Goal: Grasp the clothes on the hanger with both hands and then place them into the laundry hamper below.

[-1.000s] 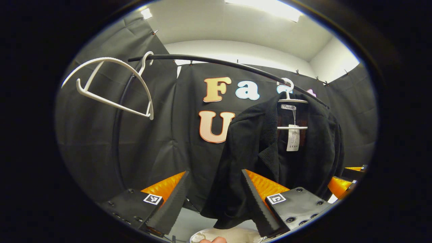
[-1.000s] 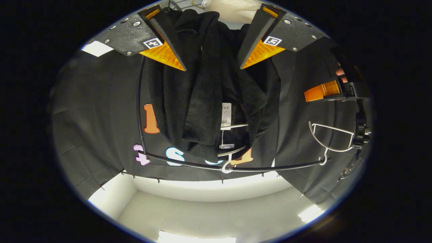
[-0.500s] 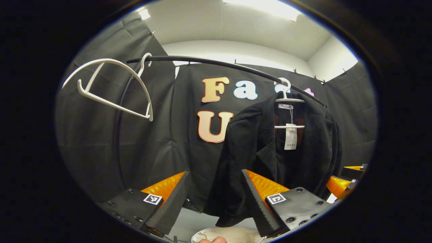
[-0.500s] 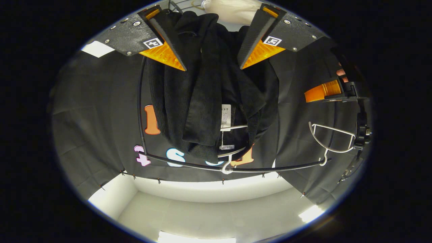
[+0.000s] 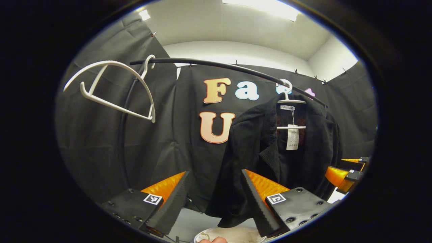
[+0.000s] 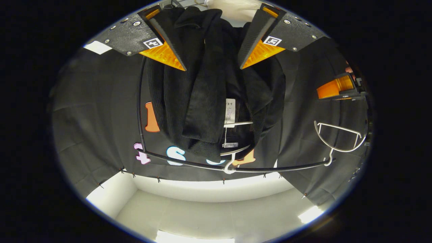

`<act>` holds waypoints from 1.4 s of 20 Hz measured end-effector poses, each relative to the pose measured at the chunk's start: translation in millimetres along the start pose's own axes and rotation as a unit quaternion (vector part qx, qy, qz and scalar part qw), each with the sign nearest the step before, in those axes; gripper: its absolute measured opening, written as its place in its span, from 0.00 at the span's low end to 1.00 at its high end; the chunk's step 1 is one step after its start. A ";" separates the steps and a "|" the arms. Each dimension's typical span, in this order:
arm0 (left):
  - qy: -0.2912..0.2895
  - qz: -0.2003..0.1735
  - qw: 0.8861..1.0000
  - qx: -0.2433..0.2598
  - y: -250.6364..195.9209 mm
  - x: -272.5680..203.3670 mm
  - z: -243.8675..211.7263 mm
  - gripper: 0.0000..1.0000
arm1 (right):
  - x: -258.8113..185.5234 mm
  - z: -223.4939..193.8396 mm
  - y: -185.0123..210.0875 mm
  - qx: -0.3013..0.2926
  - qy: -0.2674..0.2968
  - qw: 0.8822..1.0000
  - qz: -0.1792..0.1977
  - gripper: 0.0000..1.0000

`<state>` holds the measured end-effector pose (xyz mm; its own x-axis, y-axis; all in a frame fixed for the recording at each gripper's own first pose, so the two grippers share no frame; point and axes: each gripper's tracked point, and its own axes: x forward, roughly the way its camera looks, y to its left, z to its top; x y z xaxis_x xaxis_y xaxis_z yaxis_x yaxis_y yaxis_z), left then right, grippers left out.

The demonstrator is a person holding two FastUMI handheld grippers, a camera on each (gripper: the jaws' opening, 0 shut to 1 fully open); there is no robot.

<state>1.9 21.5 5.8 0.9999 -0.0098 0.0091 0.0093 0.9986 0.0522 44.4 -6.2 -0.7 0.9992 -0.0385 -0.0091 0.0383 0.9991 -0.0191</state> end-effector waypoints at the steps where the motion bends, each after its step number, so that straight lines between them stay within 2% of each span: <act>1: 0.000 0.000 1.000 0.000 0.5 -0.9 -0.3 1.00 | 8.1 3.0 -2.1 0.008 0.001 1.000 -0.007 0.92; 3: 0.000 0.000 1.000 0.000 2.6 -3.8 0.7 0.96 | 26.3 5.5 -9.1 0.021 0.005 0.999 -0.029 0.92; 11: -0.002 0.021 1.000 -0.004 18.4 -13.3 1.6 0.96 | 80.5 5.9 -2.3 0.030 0.005 0.997 -0.065 0.92; 12: -0.002 0.025 1.000 -0.003 21.7 -14.1 2.0 0.96 | 86.2 5.7 -1.2 0.029 0.007 0.997 -0.071 0.97; 14: -0.005 0.031 1.000 -0.001 26.7 -15.2 3.6 1.00 | 99.3 1.8 -5.1 0.022 0.017 0.995 -0.095 0.94; 16: -0.010 0.019 1.000 -0.006 19.7 -13.4 6.5 0.96 | 115.1 1.0 -8.8 0.006 0.014 0.994 -0.110 0.92; 17: -0.013 0.004 1.000 -0.010 10.3 -9.9 8.1 0.95 | 120.3 -1.4 -10.9 -0.001 0.017 0.993 -0.113 0.99; 19: -0.023 -0.031 0.999 -0.009 -15.7 2.2 14.9 0.93 | 121.7 -1.5 -10.7 0.001 0.021 0.994 -0.105 0.99; 24: -0.031 -0.125 0.992 -0.019 -102.0 45.1 13.8 0.94 | 104.2 10.3 -29.6 -0.013 0.004 0.995 -0.099 0.31; 25: -0.027 -0.137 0.990 -0.023 -116.4 57.7 8.7 0.96 | 101.0 13.4 -30.8 -0.016 0.001 0.996 -0.093 0.18; 26: -0.020 -0.143 0.989 -0.023 -128.0 68.7 3.1 0.93 | 97.0 17.5 -30.9 -0.016 -0.005 0.996 -0.084 0.16; 28: -0.014 -0.122 0.992 -0.014 -140.4 92.1 -7.7 0.93 | 89.9 26.9 -33.5 -0.019 -0.016 0.997 -0.072 0.12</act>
<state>92.7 -119.2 -8.4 0.9674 -0.2519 0.0271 0.2511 0.9676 0.0275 133.3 -42.7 26.1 0.9831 -0.1809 0.0285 0.1823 0.9817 -0.0556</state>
